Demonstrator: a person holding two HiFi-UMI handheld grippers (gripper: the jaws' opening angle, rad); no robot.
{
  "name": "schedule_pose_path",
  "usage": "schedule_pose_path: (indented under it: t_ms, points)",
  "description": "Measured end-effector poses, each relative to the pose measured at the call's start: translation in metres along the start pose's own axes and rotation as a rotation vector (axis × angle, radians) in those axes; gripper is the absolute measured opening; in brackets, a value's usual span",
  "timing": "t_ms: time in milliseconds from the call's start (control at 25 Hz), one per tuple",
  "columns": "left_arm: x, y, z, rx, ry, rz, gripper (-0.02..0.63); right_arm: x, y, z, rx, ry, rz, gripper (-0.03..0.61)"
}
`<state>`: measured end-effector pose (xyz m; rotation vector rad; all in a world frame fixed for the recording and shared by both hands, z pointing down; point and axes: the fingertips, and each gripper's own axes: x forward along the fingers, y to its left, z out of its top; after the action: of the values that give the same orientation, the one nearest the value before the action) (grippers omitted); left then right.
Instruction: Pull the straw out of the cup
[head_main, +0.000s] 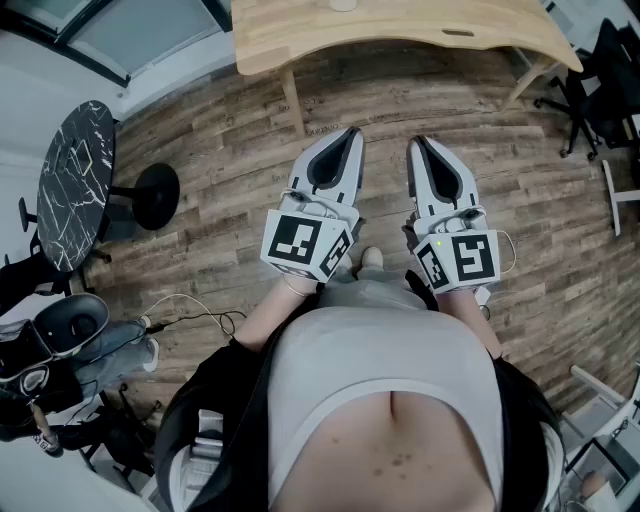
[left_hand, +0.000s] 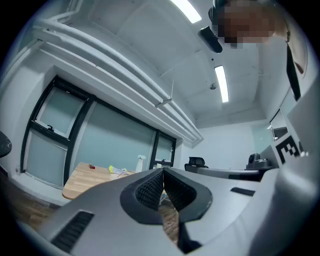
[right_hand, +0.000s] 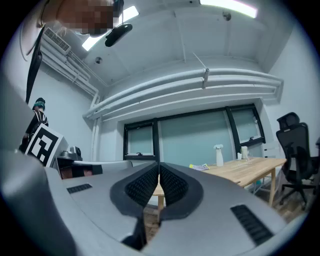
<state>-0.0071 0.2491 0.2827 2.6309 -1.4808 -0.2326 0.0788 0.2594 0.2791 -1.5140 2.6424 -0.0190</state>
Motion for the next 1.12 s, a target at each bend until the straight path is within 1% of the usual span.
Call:
schedule_pose_path:
  t_ms: [440,680,880,1000,1120]
  points:
    - [0.008,-0.004,0.000,0.011,-0.007,-0.002,0.006,0.001,-0.008,0.001,-0.012,-0.005,0.006,0.035]
    - [0.013,-0.005,-0.003,0.001,-0.005,0.005,0.006,0.002,-0.012,0.004,0.027,-0.029,0.020,0.035]
    - [0.022,-0.008,-0.008,-0.004,0.000,0.015,0.006,0.005,-0.019,-0.004,0.036,-0.010,0.034,0.035]
    - [0.027,-0.015,-0.010,-0.006,-0.004,0.006,0.006,0.003,-0.027,-0.005,0.046,-0.012,0.038,0.035]
    - [0.031,-0.015,-0.014,-0.012,-0.010,0.021,0.006,0.006,-0.033,-0.008,0.055,-0.011,0.054,0.035]
